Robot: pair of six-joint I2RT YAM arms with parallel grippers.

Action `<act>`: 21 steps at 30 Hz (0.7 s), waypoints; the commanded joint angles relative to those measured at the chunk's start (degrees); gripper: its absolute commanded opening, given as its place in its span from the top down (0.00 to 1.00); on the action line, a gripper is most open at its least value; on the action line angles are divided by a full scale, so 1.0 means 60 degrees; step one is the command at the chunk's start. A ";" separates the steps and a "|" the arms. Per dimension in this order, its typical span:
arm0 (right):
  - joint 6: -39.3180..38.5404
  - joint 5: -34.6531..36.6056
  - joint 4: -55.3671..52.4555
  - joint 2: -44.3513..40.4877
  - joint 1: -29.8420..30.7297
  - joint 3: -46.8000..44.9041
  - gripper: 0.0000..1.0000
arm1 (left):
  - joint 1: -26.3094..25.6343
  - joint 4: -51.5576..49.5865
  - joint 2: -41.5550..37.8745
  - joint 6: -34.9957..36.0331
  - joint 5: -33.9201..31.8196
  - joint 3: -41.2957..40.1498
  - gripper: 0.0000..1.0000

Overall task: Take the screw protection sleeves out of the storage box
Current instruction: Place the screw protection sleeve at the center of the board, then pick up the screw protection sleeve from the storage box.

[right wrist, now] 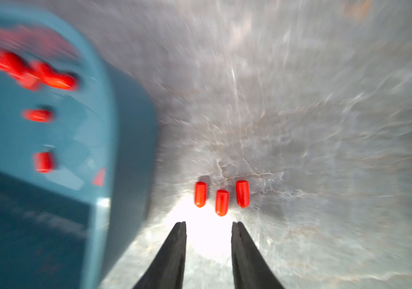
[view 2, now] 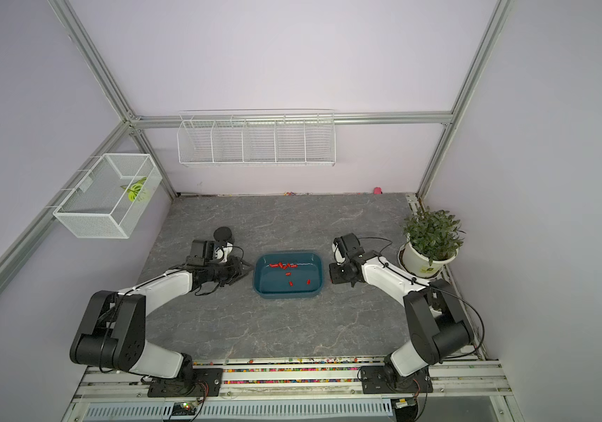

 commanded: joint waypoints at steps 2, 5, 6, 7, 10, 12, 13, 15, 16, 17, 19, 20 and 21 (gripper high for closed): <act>0.0076 -0.0286 -0.0497 -0.0561 0.0410 0.0639 0.64 | -0.0033 0.0183 0.0079 0.0044 0.0180 -0.0058 0.57; 0.0150 -0.0679 -0.0226 -0.0650 0.0712 0.0823 0.64 | -0.0038 0.0200 0.0085 0.0050 0.0199 -0.0052 0.57; 0.0207 -0.0744 -0.0143 -0.0648 0.0815 0.0873 0.64 | -0.0041 0.0200 0.0085 0.0058 0.0198 -0.0059 0.57; 0.0235 -0.0798 -0.0052 -0.0612 0.0939 0.0943 0.64 | -0.0038 0.0201 0.0071 0.0053 0.0197 -0.0065 0.57; 0.0142 -0.0881 0.0066 -0.0318 0.1321 0.1238 0.63 | -0.0036 0.0233 0.0032 0.0046 0.0184 -0.0082 0.57; 0.0018 -0.0889 -0.0036 -0.0026 0.1557 0.1521 0.63 | -0.0034 0.0262 0.0076 0.0044 0.0209 -0.0090 0.57; -0.0036 -0.0896 -0.0117 0.0139 0.1672 0.1698 0.63 | -0.0038 0.0279 0.0100 0.0036 0.0227 -0.0084 0.57; -0.0096 -0.0945 -0.0172 0.0418 0.1851 0.2014 0.64 | -0.0037 0.0302 0.0157 0.0045 0.0262 -0.0066 0.57; -0.0168 -0.1025 -0.0212 0.0616 0.1973 0.2254 0.63 | -0.0036 0.0328 0.0188 0.0039 0.0284 -0.0058 0.57; -0.0204 -0.1049 -0.0292 0.0835 0.2083 0.2472 0.63 | -0.0041 0.0316 0.0202 0.0041 0.0286 -0.0051 0.57; -0.0291 -0.1029 -0.0573 0.1385 0.2326 0.3020 0.63 | -0.0037 0.0305 0.0195 0.0045 0.0288 -0.0054 0.56; -0.0351 -0.0986 -0.0725 0.1708 0.2460 0.3298 0.63 | -0.0048 0.0302 0.0177 0.0038 0.0286 -0.0062 0.56; -0.0403 -0.0930 -0.0860 0.1956 0.2580 0.3534 0.63 | -0.0042 0.0301 0.0148 0.0048 0.0273 -0.0075 0.56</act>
